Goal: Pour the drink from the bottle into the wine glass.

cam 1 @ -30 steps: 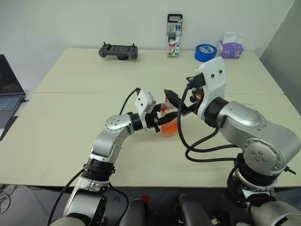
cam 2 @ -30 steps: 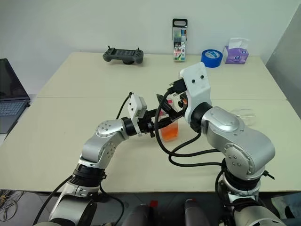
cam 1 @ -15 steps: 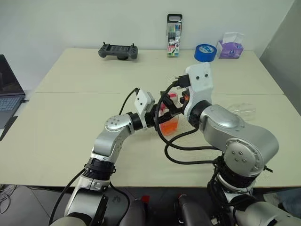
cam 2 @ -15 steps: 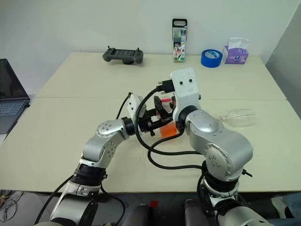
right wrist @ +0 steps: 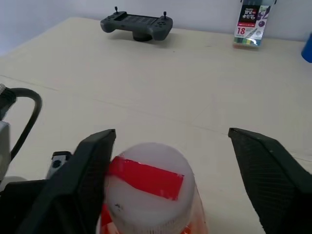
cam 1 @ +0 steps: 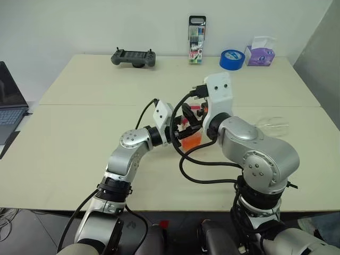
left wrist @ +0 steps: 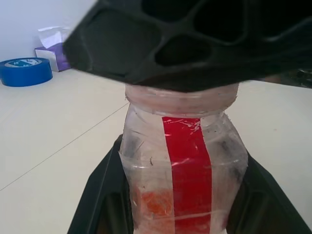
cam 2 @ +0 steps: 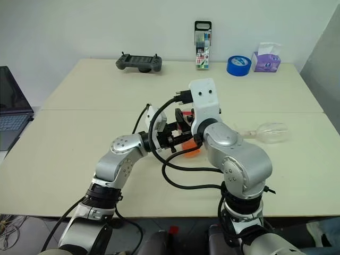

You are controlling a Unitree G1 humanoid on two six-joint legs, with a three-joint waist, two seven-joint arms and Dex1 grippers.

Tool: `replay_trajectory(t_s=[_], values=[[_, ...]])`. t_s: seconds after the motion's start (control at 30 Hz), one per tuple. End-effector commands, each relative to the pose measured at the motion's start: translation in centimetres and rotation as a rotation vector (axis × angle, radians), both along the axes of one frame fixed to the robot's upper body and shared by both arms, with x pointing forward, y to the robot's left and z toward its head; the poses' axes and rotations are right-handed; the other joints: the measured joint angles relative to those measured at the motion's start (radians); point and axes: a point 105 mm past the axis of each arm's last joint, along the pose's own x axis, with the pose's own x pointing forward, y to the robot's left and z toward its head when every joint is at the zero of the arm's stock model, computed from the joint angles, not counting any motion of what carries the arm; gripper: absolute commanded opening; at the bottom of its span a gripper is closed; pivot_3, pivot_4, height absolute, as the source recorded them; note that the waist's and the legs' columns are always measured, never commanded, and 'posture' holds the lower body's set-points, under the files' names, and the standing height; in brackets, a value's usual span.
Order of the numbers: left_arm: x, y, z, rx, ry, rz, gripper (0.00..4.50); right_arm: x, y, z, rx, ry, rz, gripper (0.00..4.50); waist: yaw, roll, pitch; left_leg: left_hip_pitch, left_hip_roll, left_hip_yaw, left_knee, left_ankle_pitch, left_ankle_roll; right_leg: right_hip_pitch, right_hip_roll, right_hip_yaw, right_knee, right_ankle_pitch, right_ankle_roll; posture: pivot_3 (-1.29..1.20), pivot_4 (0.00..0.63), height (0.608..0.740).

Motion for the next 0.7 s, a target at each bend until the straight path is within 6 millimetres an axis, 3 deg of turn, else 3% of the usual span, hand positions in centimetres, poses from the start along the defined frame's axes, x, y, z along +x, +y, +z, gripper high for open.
replay_trajectory(t_s=[0.03,0.1,0.13,0.33,0.43,0.5,0.7], values=[[-0.1,0.0,1.8,-0.023,-0.076,-0.009,1.76,-0.2,-0.8,1.1,0.008,-0.045,-0.034,2.63,0.000,0.000,0.000,0.000,0.000,0.000,0.000,0.000,0.000,0.000,0.000,0.000,0.000,0.000,0.000,0.00,0.150,0.740],[-0.1,0.0,1.8,-0.024,-0.075,-0.009,1.76,-0.3,-0.9,1.0,0.002,-0.039,-0.031,1.92,0.000,0.000,0.000,0.000,0.000,0.000,0.000,0.000,0.000,0.000,0.000,0.000,0.000,0.000,0.000,0.00,0.150,0.740],[-0.1,0.0,1.8,-0.023,-0.075,-0.009,1.76,-0.3,-0.9,1.0,-0.002,-0.035,-0.030,1.85,0.000,0.000,0.000,0.000,0.000,0.000,0.000,0.000,0.000,0.000,0.000,0.000,0.000,0.000,0.000,0.00,0.150,0.740],[0.1,-0.1,1.8,-0.022,-0.077,-0.012,1.74,-0.7,-0.7,1.1,-0.026,-0.051,0.021,1.86,0.000,0.000,0.000,0.000,0.000,0.000,0.000,0.000,0.000,0.000,0.000,0.000,0.000,0.000,0.000,0.00,0.150,0.740],[0.1,-0.2,1.9,-0.024,-0.077,-0.016,1.74,-1.2,-0.6,0.9,-0.101,-0.101,0.225,1.86,0.001,0.000,0.000,0.000,-0.001,0.000,0.000,0.000,0.000,0.000,0.001,0.000,-0.001,0.000,0.000,0.00,0.150,0.740],[0.1,-0.3,2.0,-0.023,-0.079,-0.022,1.74,-2.7,-0.5,1.5,-0.136,-0.177,0.450,1.86,0.002,0.000,0.000,0.000,-0.002,0.000,0.000,0.000,0.000,0.001,0.001,-0.001,-0.002,0.000,0.000,0.00,0.150,0.740],[0.3,0.1,2.1,-0.010,-0.083,-0.021,1.74,-2.1,-3.8,4.1,-0.103,-0.243,0.613,1.78,-0.003,0.000,0.000,0.000,-0.001,0.002,0.000,0.000,0.001,0.001,0.002,0.001,-0.002,0.000,0.000,0.00,0.150,0.740]])
